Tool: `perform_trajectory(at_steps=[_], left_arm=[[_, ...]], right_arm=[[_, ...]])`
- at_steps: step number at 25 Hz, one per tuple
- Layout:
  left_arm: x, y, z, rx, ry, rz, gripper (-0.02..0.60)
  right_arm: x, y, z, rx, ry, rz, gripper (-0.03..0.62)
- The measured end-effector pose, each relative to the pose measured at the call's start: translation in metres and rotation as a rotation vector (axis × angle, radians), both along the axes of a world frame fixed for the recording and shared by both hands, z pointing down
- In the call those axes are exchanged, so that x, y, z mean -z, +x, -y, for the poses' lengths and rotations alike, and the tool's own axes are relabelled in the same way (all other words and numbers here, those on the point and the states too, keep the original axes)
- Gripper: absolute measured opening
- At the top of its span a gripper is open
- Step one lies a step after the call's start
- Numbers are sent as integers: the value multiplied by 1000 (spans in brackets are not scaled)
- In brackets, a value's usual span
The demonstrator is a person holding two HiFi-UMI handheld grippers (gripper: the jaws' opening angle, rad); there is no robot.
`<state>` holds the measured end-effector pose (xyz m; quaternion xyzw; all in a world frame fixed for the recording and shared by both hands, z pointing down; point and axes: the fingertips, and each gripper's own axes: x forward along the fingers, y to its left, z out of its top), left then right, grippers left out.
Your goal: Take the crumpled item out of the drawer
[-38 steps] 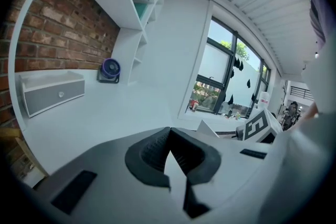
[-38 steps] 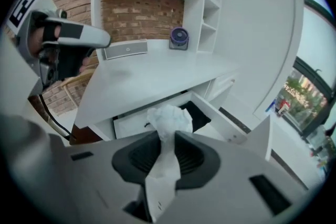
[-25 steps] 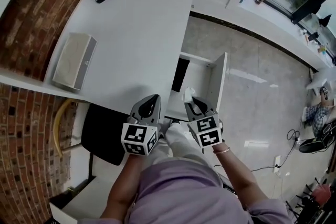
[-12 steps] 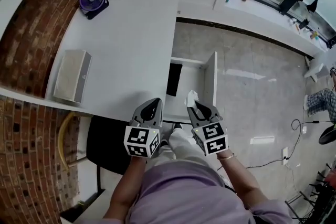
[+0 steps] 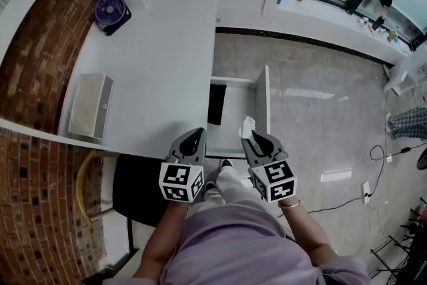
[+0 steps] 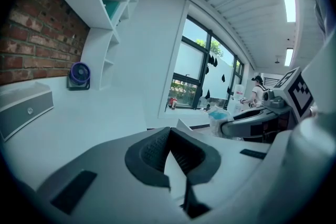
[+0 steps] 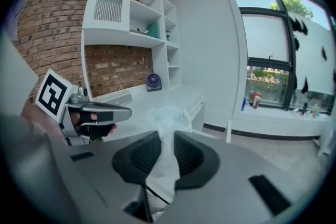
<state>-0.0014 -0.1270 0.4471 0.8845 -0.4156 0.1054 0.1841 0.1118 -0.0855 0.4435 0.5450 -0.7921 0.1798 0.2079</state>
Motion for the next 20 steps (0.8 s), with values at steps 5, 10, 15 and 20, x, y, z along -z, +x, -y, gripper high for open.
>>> perform_trajectory(at_steps=[5, 10, 15, 20], left_arm=[[1, 2, -4, -15, 4, 4, 2], [3, 3, -8, -23, 10, 10, 2], [5, 4, -10, -25, 16, 10, 2], [6, 6, -13, -27, 19, 10, 2]], right_arm=[[7, 7, -5, -33, 19, 29, 77], [14, 15, -10, -59, 40, 44, 71], [19, 17, -15, -63, 56, 34, 69], [22, 19, -16, -71, 66, 41, 69]])
